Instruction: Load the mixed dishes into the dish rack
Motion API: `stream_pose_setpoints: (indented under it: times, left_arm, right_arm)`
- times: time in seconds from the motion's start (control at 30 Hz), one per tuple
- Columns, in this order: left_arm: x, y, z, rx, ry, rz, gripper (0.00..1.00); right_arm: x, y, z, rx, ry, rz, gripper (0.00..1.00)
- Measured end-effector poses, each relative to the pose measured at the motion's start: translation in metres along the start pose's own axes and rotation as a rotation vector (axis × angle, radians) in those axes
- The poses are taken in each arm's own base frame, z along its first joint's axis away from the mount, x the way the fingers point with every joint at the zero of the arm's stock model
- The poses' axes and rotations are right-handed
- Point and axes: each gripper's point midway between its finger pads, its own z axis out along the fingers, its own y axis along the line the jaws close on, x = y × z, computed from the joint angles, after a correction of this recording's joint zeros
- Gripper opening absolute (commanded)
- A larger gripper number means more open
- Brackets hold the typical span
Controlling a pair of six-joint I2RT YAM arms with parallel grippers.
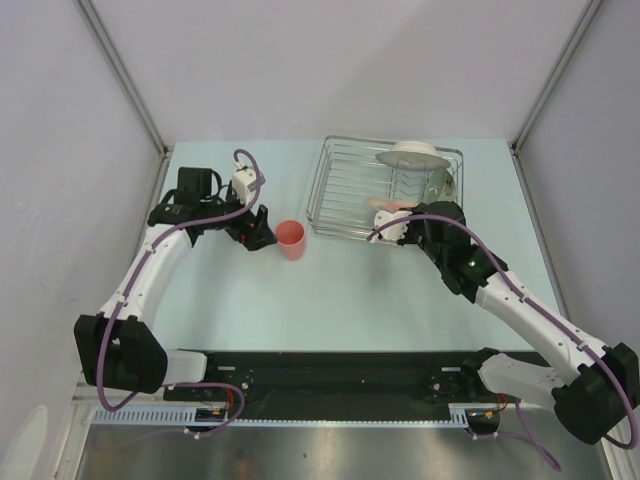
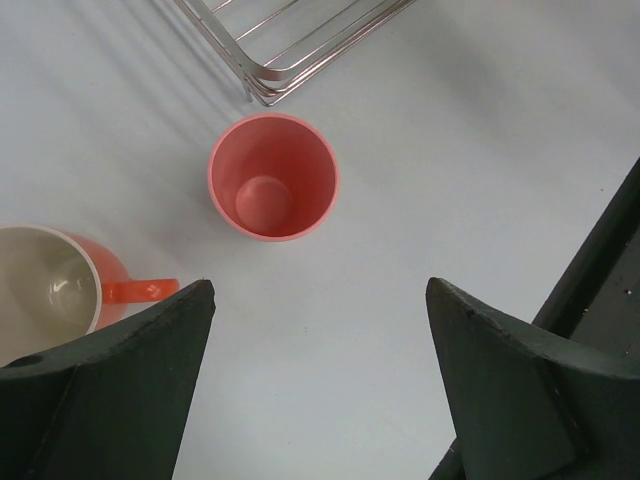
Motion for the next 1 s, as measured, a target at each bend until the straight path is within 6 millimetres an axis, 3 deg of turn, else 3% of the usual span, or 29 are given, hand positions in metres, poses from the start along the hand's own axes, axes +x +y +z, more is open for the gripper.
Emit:
stream_pose_setpoints:
  times: [0.07,0.27,0.47,0.83,0.9,1.0]
  left_arm:
    - [0.001,0.000,0.000,0.000,0.000,0.000,0.92]
    - [0.003,0.000,0.001,0.001,0.002,-0.001,0.92]
    - [0.005,-0.001,0.001,0.001,0.005,-0.003,0.92]
    - [0.004,-0.001,-0.001,-0.003,0.001,0.007,0.92]
    - [0.004,-0.001,-0.001,-0.008,0.001,0.013,0.92]
    - [0.004,-0.001,-0.002,-0.011,0.001,0.014,0.92]
  right_arm:
    - [0.004,0.010,0.001,-0.028,0.009,-0.008,0.00]
    - [0.009,0.009,0.006,-0.025,0.020,-0.002,0.00]
    - [0.011,0.024,0.025,-0.073,0.038,-0.024,0.00]
    - [0.014,0.019,0.059,-0.136,0.115,-0.013,0.00]
    - [0.015,0.021,0.064,-0.129,0.129,-0.001,0.09]
    - [0.018,0.019,0.068,-0.109,0.147,0.020,0.09]
